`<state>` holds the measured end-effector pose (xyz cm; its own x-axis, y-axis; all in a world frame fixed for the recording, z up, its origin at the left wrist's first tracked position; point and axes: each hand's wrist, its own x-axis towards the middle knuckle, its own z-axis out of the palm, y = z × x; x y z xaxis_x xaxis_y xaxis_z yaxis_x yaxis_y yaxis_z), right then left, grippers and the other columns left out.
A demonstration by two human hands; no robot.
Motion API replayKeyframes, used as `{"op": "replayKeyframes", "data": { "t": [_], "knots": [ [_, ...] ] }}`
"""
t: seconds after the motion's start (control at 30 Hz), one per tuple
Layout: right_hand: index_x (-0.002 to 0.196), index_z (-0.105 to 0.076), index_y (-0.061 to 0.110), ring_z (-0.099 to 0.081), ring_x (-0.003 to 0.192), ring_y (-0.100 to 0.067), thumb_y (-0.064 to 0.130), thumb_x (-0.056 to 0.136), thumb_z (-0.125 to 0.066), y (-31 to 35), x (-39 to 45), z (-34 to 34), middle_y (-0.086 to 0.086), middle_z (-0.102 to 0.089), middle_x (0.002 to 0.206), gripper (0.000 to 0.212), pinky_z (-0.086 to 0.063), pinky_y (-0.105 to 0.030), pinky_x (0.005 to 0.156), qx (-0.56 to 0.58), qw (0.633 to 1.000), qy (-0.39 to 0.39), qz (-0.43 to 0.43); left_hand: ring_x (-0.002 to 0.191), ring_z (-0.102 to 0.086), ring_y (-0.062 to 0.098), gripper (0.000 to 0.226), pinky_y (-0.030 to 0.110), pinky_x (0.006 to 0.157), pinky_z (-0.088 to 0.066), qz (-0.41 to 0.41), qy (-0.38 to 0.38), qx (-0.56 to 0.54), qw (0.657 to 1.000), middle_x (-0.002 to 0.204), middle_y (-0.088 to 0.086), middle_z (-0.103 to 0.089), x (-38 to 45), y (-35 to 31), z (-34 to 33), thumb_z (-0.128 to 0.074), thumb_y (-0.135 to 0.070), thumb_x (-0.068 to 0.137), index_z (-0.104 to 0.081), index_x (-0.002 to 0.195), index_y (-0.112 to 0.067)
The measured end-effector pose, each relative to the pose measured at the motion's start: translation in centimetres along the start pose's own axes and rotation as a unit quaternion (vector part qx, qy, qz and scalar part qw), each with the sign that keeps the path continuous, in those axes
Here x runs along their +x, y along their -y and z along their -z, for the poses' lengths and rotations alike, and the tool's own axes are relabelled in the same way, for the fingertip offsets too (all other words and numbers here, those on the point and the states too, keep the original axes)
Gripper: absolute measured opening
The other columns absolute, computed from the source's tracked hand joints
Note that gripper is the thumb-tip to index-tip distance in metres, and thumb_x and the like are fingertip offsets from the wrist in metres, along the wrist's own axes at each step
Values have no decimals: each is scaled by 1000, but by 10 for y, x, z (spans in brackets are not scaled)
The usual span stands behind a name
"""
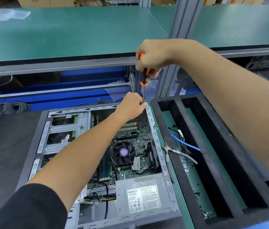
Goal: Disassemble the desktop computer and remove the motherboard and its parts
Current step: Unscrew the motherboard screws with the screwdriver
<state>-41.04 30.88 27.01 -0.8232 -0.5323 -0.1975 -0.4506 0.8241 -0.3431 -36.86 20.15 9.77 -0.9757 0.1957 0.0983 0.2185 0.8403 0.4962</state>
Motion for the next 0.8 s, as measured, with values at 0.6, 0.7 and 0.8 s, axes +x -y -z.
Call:
{"op": "replayKeyframes", "data": {
  "t": [0.6, 0.7, 0.8],
  "knots": [
    [93, -53, 12, -68, 57, -17, 37, 94, -57, 2, 5, 2, -3, -64, 74, 25, -46, -24, 48, -39, 999, 5, 19, 69, -62, 6, 16, 27, 75, -52, 28, -56, -190, 980, 74, -1, -69, 8, -3, 6, -64, -3, 86, -72, 72, -3],
    [79, -50, 9, -69, 51, -20, 51, 95, -46, 2, 5, 4, -3, -63, 46, 46, -39, -28, 53, -121, 992, -19, -31, 57, -55, -3, 19, 19, 62, -40, 22, -83, -154, 984, 64, -11, -63, 8, -6, 2, -65, -6, 84, -68, 66, 0],
    [82, -59, 8, -67, 57, -12, 35, 90, -62, 3, 6, 5, 4, -63, 44, 29, -40, -26, 51, -125, 992, -32, -3, 53, -52, 2, 29, 18, 56, -37, 22, -103, -145, 984, 55, -5, -59, 9, -2, 1, -68, -13, 84, -62, 62, 4]
  ]
}}
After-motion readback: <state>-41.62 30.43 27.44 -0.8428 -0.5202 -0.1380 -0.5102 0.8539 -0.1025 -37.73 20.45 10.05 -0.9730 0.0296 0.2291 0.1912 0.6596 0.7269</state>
